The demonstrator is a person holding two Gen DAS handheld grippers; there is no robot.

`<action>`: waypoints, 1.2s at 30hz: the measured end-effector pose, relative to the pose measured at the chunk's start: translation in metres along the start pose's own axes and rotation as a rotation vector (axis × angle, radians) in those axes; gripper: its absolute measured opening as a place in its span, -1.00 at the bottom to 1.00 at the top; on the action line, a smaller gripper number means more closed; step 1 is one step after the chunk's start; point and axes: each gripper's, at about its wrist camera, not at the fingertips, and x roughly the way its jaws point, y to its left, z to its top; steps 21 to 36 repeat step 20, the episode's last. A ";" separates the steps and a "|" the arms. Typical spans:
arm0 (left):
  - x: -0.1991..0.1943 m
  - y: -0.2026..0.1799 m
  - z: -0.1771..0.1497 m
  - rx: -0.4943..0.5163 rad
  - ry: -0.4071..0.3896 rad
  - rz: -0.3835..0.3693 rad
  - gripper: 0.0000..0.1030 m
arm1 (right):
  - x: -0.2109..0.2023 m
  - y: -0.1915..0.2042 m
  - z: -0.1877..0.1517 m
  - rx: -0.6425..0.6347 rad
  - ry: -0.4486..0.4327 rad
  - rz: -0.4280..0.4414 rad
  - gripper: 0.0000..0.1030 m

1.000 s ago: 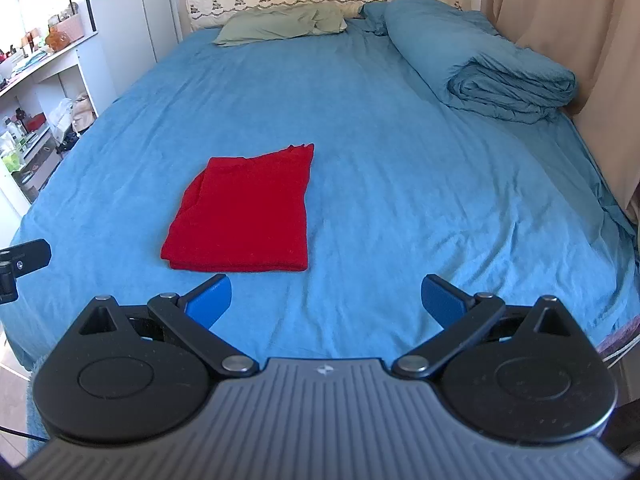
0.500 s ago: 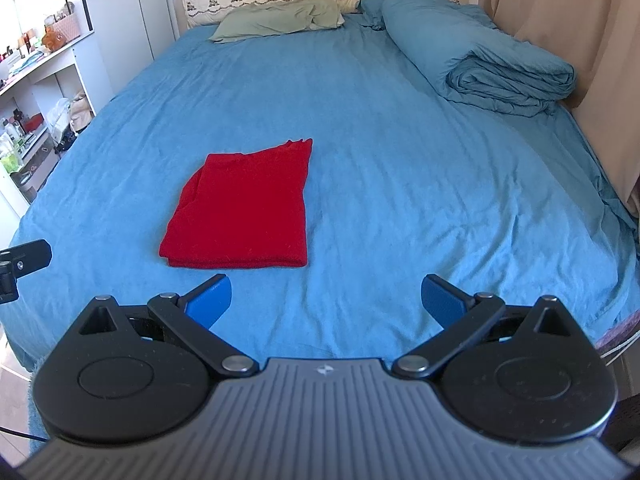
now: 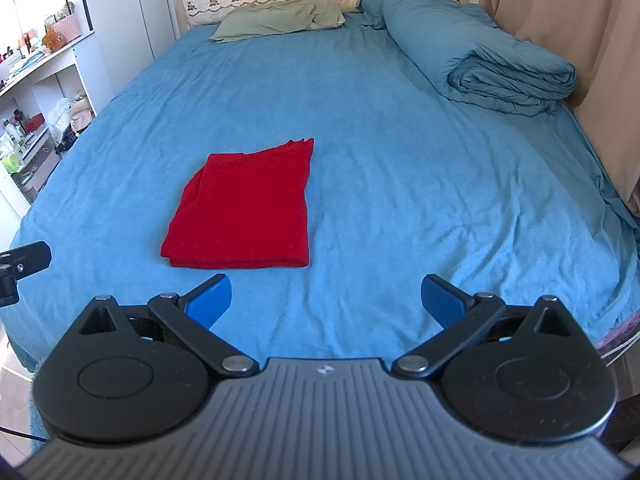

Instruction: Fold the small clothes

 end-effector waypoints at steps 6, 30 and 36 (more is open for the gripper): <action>-0.002 -0.001 0.000 0.000 -0.007 0.011 1.00 | -0.001 0.002 0.001 0.001 -0.005 0.001 1.00; -0.010 0.001 -0.003 -0.007 -0.053 0.015 1.00 | -0.004 0.003 0.001 0.012 -0.012 0.002 1.00; -0.010 0.001 -0.003 -0.007 -0.053 0.015 1.00 | -0.004 0.003 0.001 0.012 -0.012 0.002 1.00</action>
